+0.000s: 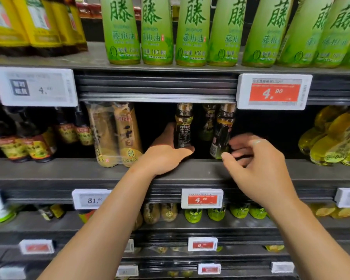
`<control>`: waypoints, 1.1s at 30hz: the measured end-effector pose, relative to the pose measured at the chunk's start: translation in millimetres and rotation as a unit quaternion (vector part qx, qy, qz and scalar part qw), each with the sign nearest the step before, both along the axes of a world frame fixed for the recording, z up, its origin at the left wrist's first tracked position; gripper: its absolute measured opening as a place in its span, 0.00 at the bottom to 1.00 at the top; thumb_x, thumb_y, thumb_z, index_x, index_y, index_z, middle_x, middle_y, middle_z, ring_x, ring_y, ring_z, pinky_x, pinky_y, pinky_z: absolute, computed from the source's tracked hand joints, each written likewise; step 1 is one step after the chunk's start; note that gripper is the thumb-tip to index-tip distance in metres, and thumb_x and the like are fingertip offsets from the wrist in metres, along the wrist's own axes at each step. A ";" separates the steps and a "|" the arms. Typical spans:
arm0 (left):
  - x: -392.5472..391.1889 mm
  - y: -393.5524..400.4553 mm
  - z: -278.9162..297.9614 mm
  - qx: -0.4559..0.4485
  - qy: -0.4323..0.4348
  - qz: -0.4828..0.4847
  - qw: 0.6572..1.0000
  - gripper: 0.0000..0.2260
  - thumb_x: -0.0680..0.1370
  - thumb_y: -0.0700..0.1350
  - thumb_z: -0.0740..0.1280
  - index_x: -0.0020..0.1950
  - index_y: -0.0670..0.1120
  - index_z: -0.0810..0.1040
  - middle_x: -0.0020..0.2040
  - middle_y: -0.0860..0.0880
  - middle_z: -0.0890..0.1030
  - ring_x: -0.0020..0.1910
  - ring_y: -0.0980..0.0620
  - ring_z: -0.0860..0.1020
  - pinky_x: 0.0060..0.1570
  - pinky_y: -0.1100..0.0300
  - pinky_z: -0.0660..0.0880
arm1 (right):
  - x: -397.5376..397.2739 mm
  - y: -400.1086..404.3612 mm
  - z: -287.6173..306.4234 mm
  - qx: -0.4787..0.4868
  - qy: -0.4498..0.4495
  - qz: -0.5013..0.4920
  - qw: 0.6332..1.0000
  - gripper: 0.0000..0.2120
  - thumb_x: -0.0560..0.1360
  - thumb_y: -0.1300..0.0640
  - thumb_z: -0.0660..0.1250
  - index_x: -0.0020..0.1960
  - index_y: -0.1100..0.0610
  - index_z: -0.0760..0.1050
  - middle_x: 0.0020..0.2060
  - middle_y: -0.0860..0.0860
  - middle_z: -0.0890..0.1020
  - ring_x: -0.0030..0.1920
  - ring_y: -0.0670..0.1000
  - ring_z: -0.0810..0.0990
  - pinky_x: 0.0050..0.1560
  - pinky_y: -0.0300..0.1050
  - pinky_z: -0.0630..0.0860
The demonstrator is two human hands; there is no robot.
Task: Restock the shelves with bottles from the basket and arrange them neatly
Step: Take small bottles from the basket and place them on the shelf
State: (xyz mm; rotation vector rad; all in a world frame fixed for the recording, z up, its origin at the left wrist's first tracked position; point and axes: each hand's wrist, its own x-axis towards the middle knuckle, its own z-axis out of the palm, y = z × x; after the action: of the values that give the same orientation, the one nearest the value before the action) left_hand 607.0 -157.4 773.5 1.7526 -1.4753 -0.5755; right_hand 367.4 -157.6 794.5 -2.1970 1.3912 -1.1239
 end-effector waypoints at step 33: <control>3.1 3.3 -5.4 -0.059 -0.018 0.019 0.998 0.31 0.68 0.52 0.81 0.68 0.56 0.75 0.64 0.55 0.81 0.58 0.55 0.80 0.53 0.66 0.74 | 34.5 -20.3 3.7 0.000 -0.059 -0.039 0.997 0.15 0.69 0.39 0.76 0.46 0.48 0.80 0.38 0.43 0.84 0.41 0.42 0.82 0.44 0.40 0.79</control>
State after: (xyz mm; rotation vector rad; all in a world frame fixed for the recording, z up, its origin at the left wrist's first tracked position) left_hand 610.1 -154.0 768.2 1.7039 -1.4658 -0.4314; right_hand 401.9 -177.9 798.3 -2.0555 1.4360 -1.2589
